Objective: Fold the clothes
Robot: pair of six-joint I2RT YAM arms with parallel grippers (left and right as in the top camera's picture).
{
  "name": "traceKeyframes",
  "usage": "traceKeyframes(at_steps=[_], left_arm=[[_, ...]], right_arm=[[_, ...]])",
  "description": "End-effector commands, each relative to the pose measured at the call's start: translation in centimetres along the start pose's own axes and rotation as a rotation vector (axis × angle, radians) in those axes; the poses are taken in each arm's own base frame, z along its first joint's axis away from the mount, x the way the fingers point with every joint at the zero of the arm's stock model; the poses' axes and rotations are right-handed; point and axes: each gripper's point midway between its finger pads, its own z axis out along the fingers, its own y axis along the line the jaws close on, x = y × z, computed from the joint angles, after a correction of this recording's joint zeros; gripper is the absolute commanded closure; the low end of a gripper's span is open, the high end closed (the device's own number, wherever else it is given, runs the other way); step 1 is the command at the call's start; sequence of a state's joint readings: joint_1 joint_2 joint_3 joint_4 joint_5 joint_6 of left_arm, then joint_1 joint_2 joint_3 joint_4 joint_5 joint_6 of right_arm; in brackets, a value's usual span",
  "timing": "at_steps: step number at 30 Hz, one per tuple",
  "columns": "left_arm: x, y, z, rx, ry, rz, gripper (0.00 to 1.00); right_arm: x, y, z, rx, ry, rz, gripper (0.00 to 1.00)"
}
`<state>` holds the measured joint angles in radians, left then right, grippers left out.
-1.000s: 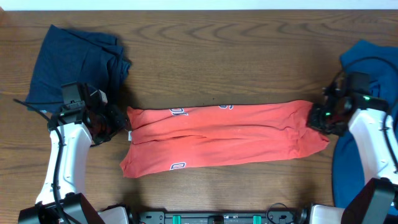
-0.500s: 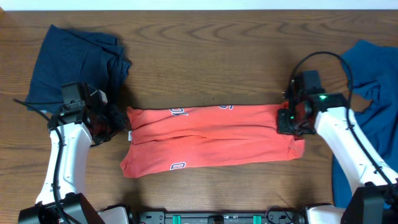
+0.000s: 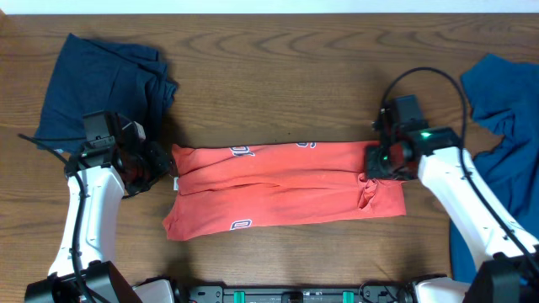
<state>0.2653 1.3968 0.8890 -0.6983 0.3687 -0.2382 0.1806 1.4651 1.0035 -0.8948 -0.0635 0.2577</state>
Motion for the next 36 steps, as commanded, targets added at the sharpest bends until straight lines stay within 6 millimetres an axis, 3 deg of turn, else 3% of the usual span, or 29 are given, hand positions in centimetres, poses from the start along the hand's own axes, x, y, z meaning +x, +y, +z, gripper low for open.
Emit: traceKeyframes(at_steps=[1,3,7,11,13,15,17,21,24,27,32,36], left_arm=[[-0.9,-0.8,-0.7,0.022,-0.027,0.024,0.55],[-0.9,-0.8,-0.7,0.022,-0.027,0.024,0.55],[-0.9,-0.9,-0.7,0.023,-0.030,0.025,0.55],[-1.0,-0.9,-0.7,0.023,-0.031,0.025,0.55],[-1.0,-0.9,-0.7,0.023,-0.031,0.028,0.55],[-1.0,-0.9,-0.7,0.023,-0.031,0.032,0.55],[-1.0,-0.9,-0.7,0.023,-0.031,0.032,0.55],[-1.0,-0.9,-0.7,0.024,-0.034,0.033,0.55],[-1.1,-0.9,-0.7,0.026,-0.039,0.035,0.55],[-1.1,-0.9,-0.7,0.025,-0.037,0.034,0.55],[-0.9,-0.9,-0.7,0.023,-0.030,0.032,0.55],[-0.9,-0.9,-0.7,0.023,-0.031,0.032,0.55]], right_arm=[[-1.4,-2.6,-1.4,0.016,-0.055,0.133,0.71],[-1.1,-4.5,-1.1,0.035,-0.033,0.222,0.76],[0.0,-7.2,-0.3,0.069,0.037,0.335,0.96],[0.9,-8.3,1.3,0.086,0.092,0.368,0.98],[1.0,-7.8,2.4,0.060,0.104,0.366,0.99],[0.7,-5.6,3.6,-0.062,0.114,0.327,0.99],[0.0,-1.4,3.9,-0.298,0.103,0.219,0.99],[-2.0,6.8,1.3,-0.731,-0.031,-0.066,0.99],[-3.5,8.7,0.3,-0.800,-0.104,-0.129,0.99],[-4.9,7.6,0.3,-0.728,-0.131,-0.087,0.98],[-5.8,3.3,-0.9,-0.530,-0.129,0.008,0.88],[-2.7,0.1,-1.1,-0.347,-0.006,0.085,0.86]])
